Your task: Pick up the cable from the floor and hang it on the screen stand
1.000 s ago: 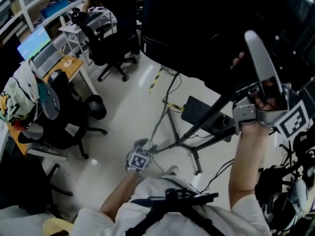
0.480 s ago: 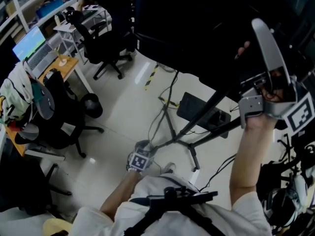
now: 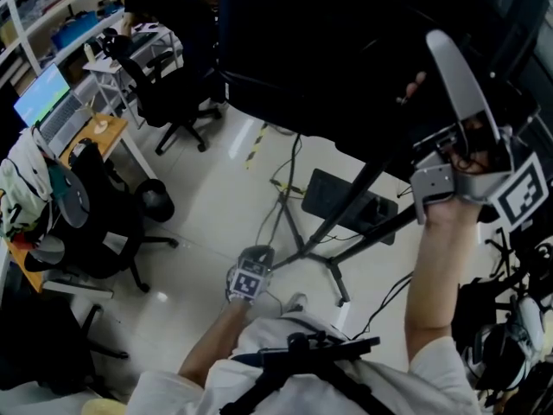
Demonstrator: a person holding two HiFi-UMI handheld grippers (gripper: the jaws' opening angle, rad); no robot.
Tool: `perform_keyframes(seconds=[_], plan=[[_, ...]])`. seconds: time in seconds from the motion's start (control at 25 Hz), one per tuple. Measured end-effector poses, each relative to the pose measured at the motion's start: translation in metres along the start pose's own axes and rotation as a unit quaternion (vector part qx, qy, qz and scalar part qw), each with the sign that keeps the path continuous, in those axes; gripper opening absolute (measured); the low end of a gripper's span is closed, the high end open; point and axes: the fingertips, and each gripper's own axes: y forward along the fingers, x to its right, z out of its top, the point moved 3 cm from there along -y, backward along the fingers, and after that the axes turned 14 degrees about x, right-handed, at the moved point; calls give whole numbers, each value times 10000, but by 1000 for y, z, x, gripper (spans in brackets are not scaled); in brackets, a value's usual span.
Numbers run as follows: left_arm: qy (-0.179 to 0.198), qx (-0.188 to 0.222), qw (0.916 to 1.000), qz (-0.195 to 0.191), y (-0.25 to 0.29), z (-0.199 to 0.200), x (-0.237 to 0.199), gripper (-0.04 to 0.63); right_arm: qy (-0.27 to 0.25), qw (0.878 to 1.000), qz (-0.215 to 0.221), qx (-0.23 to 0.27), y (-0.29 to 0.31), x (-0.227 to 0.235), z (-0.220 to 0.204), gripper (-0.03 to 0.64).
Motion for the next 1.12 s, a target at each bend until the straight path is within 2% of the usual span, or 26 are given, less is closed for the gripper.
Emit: perform_keyframes(seconds=[0.2, 0.4, 0.6, 0.72, 0.84, 0.92, 1.12], plan=[[-65, 103, 9999, -83, -6, 11, 2, 15, -359, 9991, -203, 127, -8, 16, 19, 28], [-348, 316, 9983, -357, -32, 37, 7, 15, -1095, 9884, -961, 435, -39, 55, 46, 27], [-417, 736, 9956, -413, -60, 101, 4, 15, -749, 9765, -1530, 1320, -98, 83, 69, 25], [-318, 1010, 9931, -504, -69, 151, -1, 14, -634, 9566, -1984, 2040, -148, 94, 82, 26], [-51, 1257, 9903, -594, -70, 208, -7, 14, -378, 9244, -2440, 2908, -201, 110, 92, 25], [253, 1435, 9871, -660, -67, 248, -7, 14, -122, 9054, -2551, 3390, -229, 119, 94, 25], [795, 1764, 9761, -992, -52, 338, 10, 14, 317, 8748, -2683, 4021, -277, 133, 90, 25]])
